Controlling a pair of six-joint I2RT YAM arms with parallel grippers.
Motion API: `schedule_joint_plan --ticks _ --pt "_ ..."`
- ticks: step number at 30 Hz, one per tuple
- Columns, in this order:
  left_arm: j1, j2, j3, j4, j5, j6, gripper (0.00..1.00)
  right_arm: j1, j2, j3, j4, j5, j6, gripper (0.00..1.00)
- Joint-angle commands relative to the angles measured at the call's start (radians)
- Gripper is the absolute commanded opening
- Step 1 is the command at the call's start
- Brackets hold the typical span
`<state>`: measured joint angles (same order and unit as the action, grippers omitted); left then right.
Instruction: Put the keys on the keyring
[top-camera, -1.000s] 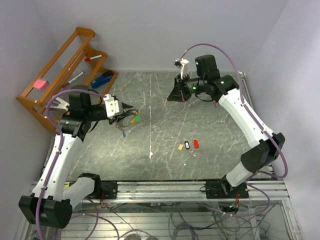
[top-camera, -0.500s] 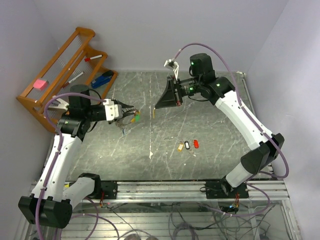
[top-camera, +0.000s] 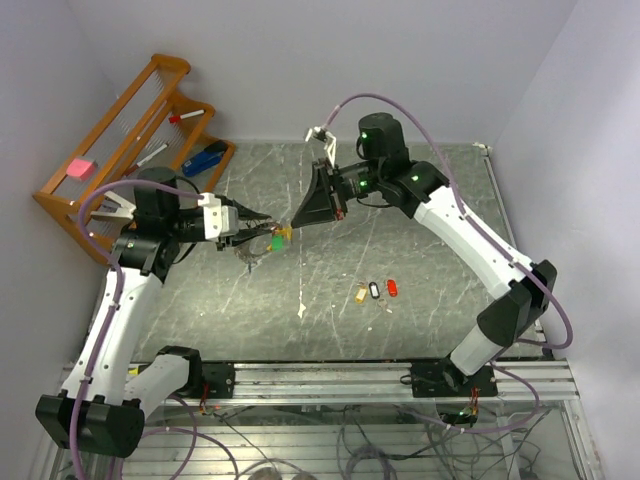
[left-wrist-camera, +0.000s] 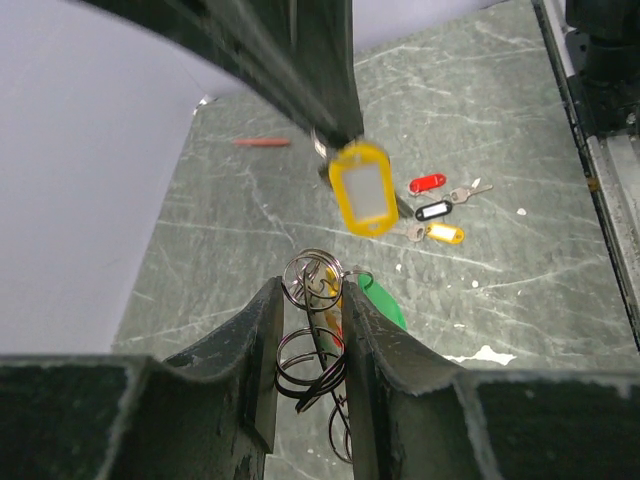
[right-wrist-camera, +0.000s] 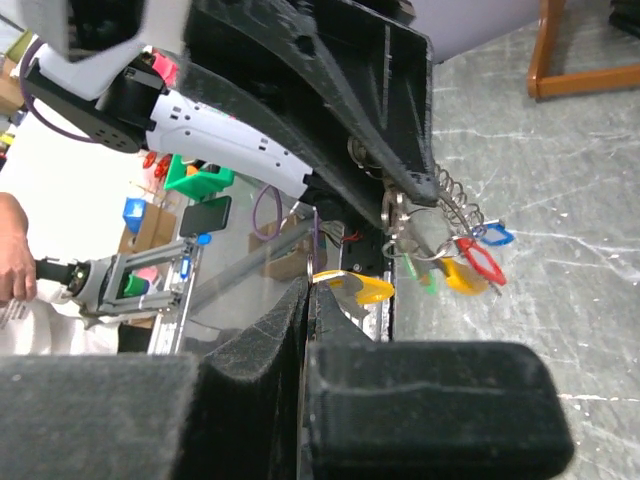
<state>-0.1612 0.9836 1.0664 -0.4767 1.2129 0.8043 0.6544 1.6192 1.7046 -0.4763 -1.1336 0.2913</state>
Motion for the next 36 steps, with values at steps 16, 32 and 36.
schedule_joint_plan --ticks 16,32,36 --pt "-0.009 0.024 0.011 0.125 0.099 -0.168 0.07 0.016 0.109 0.180 -0.183 0.093 -0.040 0.00" --pt "-0.009 0.022 -0.002 0.179 0.094 -0.250 0.07 -0.014 0.061 0.222 -0.249 0.108 -0.065 0.00" --pt "-0.009 0.023 -0.002 0.213 0.096 -0.290 0.07 -0.022 0.051 0.229 -0.249 0.108 -0.058 0.00"
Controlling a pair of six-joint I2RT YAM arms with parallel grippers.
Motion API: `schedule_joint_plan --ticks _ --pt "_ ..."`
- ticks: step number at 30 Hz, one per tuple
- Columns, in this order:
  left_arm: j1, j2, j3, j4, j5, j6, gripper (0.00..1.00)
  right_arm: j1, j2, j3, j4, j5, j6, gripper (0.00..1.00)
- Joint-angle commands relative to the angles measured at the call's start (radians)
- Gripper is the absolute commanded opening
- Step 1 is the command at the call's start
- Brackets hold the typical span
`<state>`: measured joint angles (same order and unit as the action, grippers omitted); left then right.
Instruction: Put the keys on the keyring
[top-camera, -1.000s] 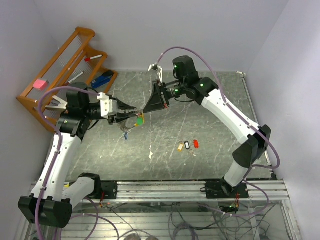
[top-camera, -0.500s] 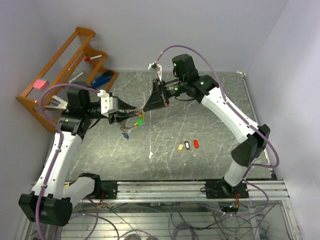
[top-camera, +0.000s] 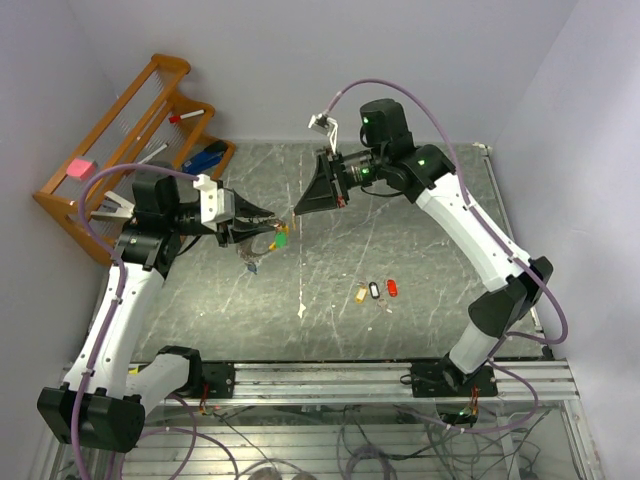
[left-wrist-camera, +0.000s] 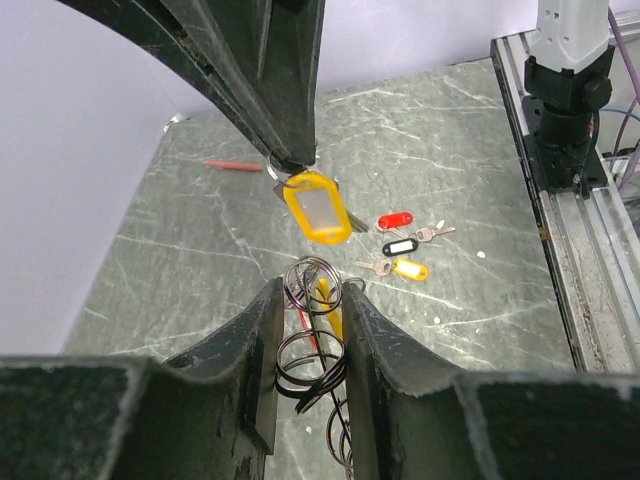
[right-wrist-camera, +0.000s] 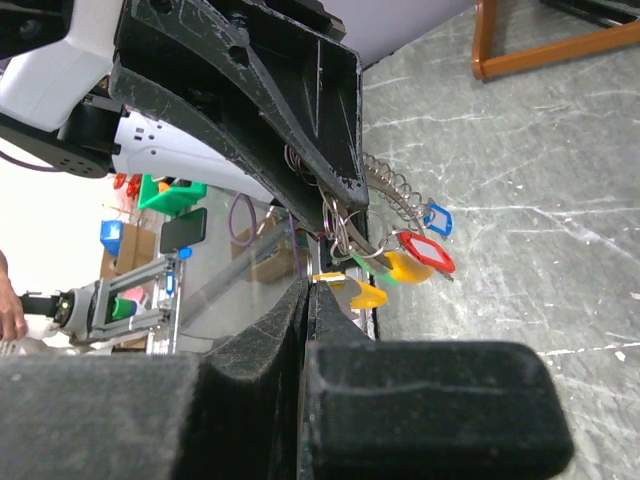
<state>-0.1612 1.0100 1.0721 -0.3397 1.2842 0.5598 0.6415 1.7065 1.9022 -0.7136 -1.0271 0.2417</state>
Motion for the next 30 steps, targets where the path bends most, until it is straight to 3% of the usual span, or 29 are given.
schedule_joint_plan --ticks 1,16,30 --pt "-0.009 -0.001 -0.010 0.100 0.029 -0.073 0.07 -0.009 -0.037 0.033 -0.008 0.000 -0.004 0.00" --pt "-0.009 0.011 -0.001 0.122 0.070 -0.126 0.07 -0.009 0.008 0.101 -0.078 -0.011 -0.034 0.00" --pt "-0.009 0.021 -0.003 0.190 0.069 -0.205 0.07 -0.009 -0.020 0.029 -0.125 0.001 -0.059 0.00"
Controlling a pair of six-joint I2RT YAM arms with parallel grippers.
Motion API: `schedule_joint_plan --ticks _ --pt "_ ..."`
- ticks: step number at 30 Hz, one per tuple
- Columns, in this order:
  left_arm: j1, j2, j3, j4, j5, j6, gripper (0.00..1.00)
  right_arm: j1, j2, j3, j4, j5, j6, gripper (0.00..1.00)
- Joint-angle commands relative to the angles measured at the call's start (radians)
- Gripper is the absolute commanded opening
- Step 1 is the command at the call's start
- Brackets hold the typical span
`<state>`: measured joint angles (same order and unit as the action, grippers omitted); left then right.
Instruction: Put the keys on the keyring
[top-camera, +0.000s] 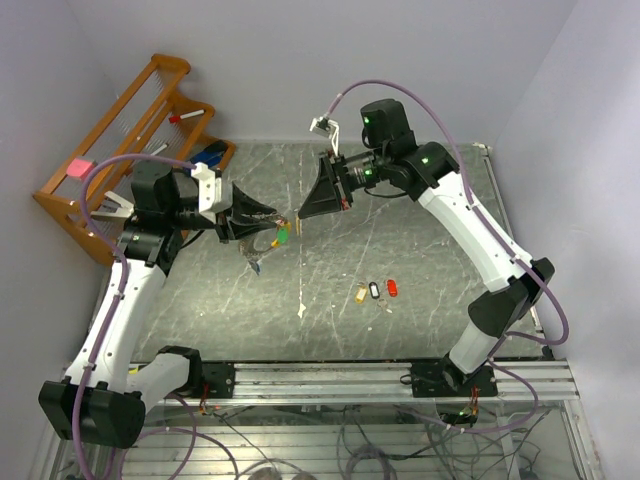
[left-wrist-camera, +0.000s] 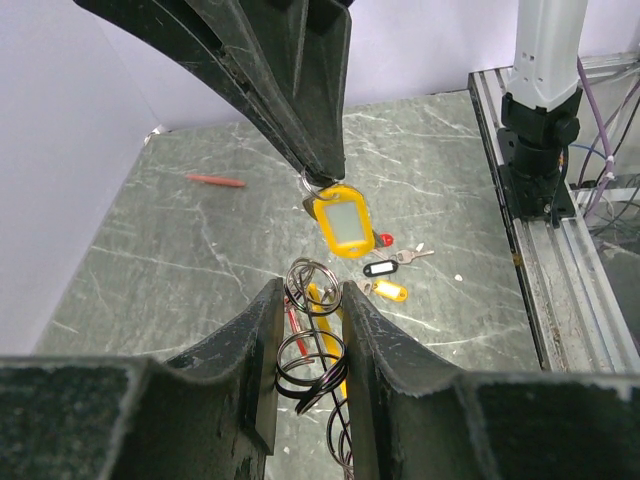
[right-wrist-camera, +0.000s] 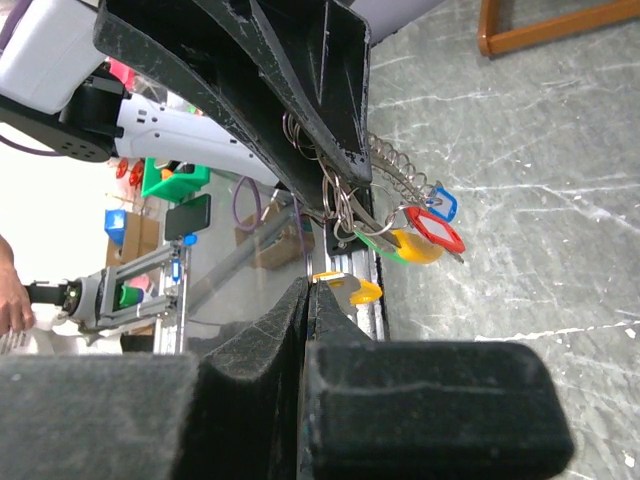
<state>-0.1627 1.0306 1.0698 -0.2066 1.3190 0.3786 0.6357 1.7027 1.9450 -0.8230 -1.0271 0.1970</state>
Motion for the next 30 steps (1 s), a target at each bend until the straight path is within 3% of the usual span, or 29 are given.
schedule_joint_plan --ticks 1,20,30 --pt "-0.009 0.000 -0.001 0.058 0.034 -0.025 0.07 -0.003 -0.014 -0.016 -0.021 0.003 -0.018 0.00" --pt "-0.014 -0.005 -0.007 0.057 0.041 -0.010 0.07 0.003 0.043 0.080 -0.047 0.057 -0.026 0.00" --pt "-0.018 -0.001 -0.012 0.000 0.032 0.053 0.07 0.011 0.039 0.083 0.000 -0.010 0.006 0.00"
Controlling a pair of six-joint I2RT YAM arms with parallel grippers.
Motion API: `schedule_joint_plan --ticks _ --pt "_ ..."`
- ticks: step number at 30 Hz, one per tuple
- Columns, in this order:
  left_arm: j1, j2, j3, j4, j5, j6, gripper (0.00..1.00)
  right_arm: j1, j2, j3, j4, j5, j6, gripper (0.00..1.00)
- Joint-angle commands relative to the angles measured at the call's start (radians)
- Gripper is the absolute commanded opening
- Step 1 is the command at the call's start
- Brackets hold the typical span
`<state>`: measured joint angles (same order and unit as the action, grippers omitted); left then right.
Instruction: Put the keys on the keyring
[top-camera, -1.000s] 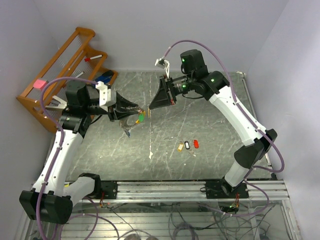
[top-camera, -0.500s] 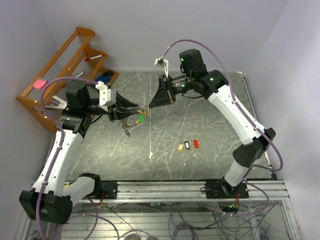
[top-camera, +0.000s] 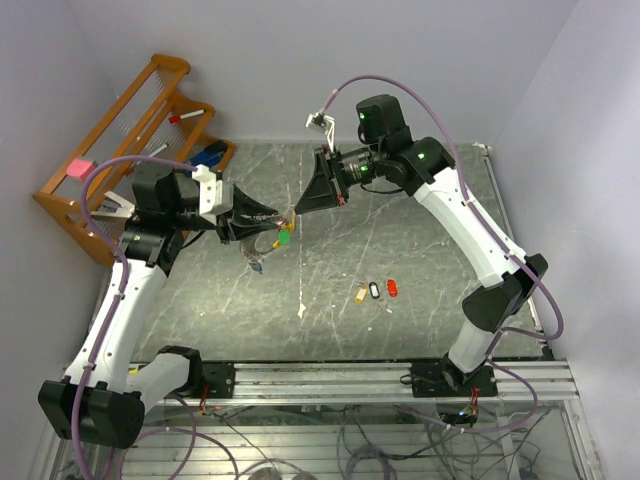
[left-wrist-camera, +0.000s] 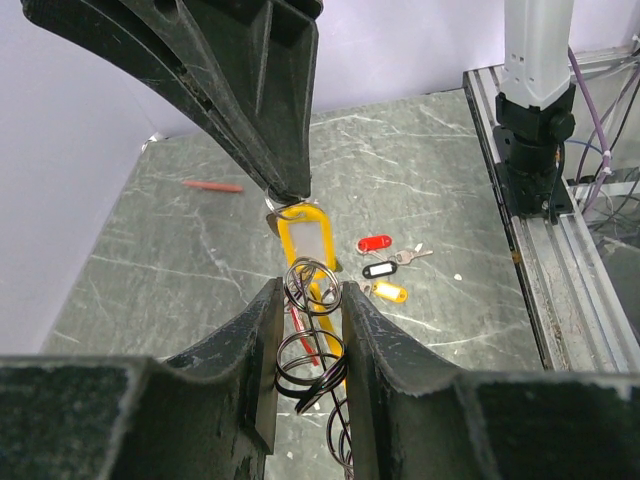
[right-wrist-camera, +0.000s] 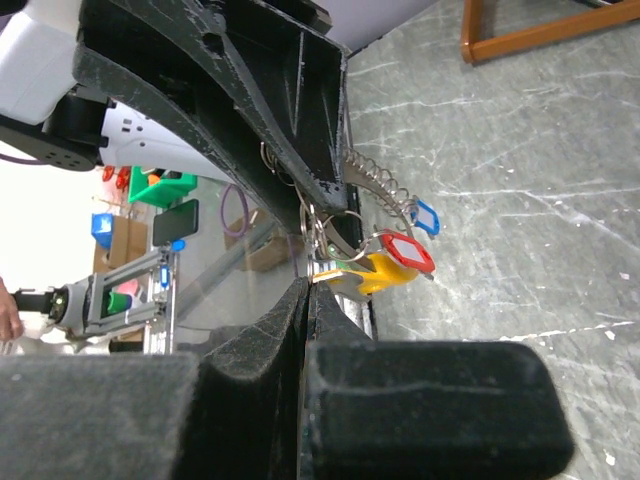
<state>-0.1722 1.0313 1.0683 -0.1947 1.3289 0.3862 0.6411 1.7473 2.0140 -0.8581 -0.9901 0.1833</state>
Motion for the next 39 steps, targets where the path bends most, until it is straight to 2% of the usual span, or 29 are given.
schedule_joint_plan --ticks 1,11,30,34,39 --pt "-0.009 -0.003 -0.011 -0.011 0.022 0.046 0.07 0.005 -0.008 0.011 0.035 -0.050 0.019 0.00" --pt "-0.010 -0.008 -0.008 0.020 0.038 0.014 0.07 0.007 -0.041 -0.055 0.120 -0.125 0.085 0.00" --pt "-0.017 -0.016 -0.005 0.026 0.038 -0.006 0.07 0.044 0.049 0.089 -0.116 -0.005 -0.025 0.00" --pt "-0.018 -0.016 -0.002 -0.002 0.041 0.025 0.07 0.031 0.009 0.015 -0.094 0.049 -0.036 0.00" --pt "-0.017 -0.017 0.019 -0.128 0.032 0.147 0.07 -0.012 -0.075 -0.168 0.023 0.051 0.010 0.00"
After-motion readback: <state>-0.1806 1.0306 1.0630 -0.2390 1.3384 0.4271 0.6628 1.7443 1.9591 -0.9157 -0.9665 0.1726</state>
